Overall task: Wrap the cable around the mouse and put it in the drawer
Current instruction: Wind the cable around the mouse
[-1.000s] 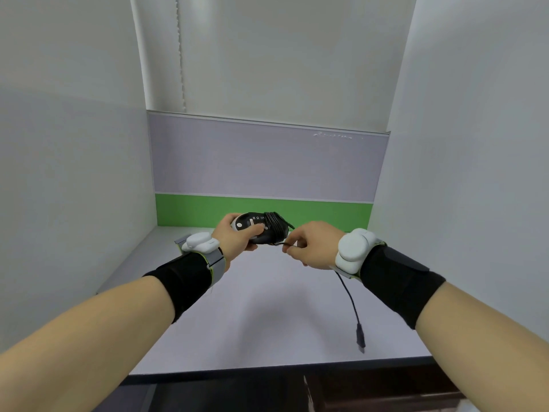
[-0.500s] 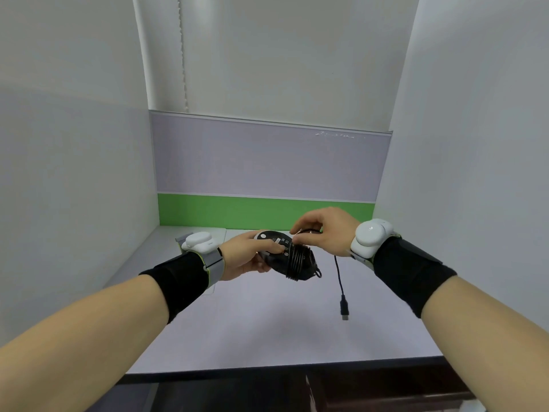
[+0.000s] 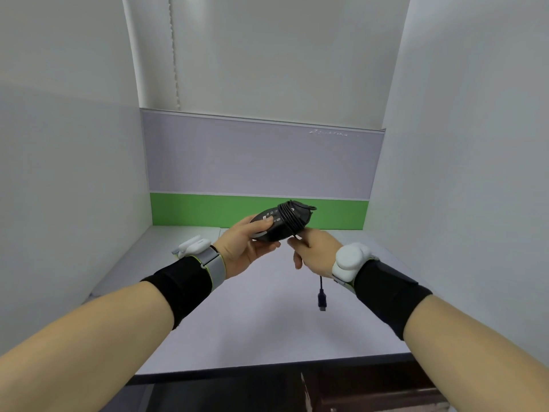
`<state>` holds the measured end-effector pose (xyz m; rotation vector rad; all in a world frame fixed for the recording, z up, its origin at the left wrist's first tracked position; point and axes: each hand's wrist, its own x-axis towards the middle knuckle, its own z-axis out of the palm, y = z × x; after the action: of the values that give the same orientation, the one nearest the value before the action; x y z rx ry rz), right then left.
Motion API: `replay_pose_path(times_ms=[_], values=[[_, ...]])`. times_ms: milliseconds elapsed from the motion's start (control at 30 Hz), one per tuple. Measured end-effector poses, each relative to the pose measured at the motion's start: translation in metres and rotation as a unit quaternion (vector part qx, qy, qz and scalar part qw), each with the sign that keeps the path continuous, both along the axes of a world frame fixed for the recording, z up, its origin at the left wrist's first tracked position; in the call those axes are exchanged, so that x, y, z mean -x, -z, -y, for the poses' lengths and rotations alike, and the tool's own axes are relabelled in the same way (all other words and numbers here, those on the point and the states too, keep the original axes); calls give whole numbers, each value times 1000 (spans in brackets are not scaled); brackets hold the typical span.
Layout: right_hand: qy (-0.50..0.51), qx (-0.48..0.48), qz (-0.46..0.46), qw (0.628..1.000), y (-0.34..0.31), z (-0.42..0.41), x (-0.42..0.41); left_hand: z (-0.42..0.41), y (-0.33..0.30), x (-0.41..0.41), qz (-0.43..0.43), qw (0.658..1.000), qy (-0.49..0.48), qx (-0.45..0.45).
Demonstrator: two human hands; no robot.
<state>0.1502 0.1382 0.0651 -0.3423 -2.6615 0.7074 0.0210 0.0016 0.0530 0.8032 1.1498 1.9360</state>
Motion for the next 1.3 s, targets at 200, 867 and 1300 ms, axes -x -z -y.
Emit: replay_pose_path(times_ms=[200, 867, 1300], values=[[-16, -73, 70, 995, 0, 5, -1, -3, 1, 7, 42, 985, -166, -11], [-101, -39, 7, 994, -23, -17, -21, 3, 26, -13, -172, 962, 24, 210], [-112, 377, -167, 904, 18, -37, -52, -6, 38, -51, 40, 971, 221, 84]])
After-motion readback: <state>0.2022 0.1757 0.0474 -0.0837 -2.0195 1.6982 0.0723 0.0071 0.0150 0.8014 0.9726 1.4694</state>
